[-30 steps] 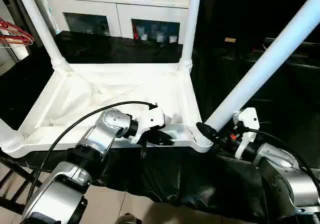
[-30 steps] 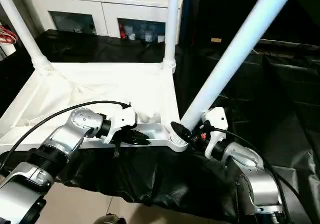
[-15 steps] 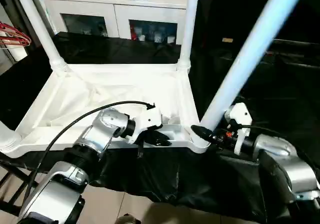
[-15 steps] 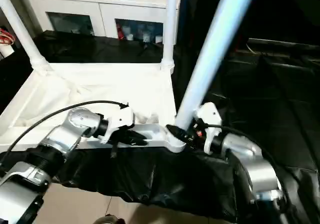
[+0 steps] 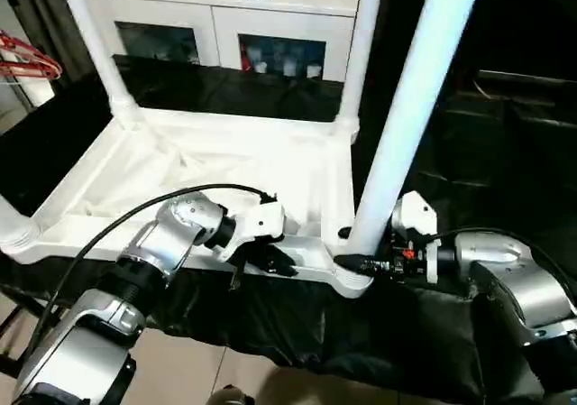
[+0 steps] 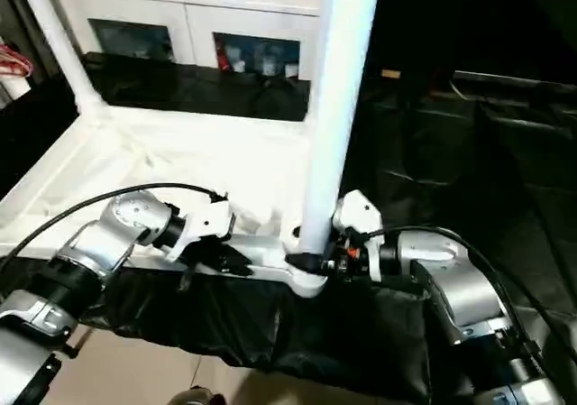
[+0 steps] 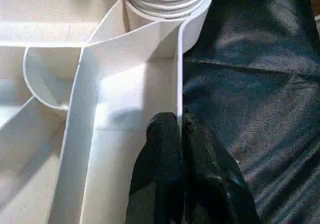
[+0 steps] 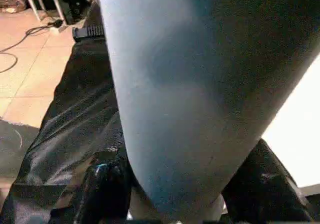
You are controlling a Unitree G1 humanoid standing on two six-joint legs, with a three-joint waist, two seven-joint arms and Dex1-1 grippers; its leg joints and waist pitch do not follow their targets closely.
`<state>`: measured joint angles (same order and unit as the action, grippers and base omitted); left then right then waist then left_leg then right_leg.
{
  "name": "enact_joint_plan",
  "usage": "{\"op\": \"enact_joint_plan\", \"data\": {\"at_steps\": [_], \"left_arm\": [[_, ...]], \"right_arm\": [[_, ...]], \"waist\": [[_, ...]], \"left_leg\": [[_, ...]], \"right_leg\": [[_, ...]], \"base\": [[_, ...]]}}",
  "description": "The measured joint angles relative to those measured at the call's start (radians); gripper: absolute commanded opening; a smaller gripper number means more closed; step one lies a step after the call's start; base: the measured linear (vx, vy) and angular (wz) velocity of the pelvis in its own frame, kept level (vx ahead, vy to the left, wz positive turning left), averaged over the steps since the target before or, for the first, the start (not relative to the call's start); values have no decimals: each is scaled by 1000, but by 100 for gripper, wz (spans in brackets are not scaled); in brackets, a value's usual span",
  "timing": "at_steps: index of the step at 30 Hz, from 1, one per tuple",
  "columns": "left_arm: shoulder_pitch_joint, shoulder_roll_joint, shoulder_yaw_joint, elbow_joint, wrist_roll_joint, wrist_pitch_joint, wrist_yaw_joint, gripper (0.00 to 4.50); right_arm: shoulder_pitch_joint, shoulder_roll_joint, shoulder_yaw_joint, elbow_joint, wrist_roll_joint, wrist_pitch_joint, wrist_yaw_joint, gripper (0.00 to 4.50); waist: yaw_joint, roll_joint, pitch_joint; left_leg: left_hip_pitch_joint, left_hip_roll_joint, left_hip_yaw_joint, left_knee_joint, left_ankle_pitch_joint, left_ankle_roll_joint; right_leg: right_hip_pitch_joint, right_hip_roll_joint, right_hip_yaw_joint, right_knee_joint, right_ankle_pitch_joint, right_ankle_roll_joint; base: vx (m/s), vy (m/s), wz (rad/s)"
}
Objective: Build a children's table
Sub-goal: Insert table leg to table base
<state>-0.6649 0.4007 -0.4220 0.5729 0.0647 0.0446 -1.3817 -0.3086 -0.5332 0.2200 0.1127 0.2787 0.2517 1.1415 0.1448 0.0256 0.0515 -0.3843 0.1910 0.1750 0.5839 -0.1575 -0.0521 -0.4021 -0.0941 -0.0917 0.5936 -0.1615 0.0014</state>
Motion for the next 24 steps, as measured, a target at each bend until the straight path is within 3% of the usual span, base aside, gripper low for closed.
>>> {"op": "enact_joint_plan", "data": {"at_steps": [6,9,18,24], "left_arm": [[4,7,2,-12,-1,10,1,0],[4,7,13,-9,0,24,27,0],[-15,-97,84,15,23,159,314,0],[-15,-156,98,-16,47,248,449,0]], "right_arm": [[-3,9,3,16,0,-24,1,189],[-7,51,-21,50,0,-26,-43,189],[-133,219,-122,253,-48,-26,-417,189],[-201,279,-144,353,-79,-40,-574,189]], "waist": [[-2,-4,2],[-4,-7,6],[-49,-5,23],[-58,-5,24]], "left_leg": [[2,0,0,-5,0,0],[3,-1,0,-8,0,0],[1,-1,-4,-11,0,0],[2,-1,-3,-11,0,0]], "right_leg": [[0,0,0,-2,0,0],[0,0,0,-2,0,0],[-1,0,-9,-24,0,0],[-2,0,-8,-28,2,-3]], "base": [[0,0,0],[0,0,0],[-6,1,-1],[0,0,0]]}}
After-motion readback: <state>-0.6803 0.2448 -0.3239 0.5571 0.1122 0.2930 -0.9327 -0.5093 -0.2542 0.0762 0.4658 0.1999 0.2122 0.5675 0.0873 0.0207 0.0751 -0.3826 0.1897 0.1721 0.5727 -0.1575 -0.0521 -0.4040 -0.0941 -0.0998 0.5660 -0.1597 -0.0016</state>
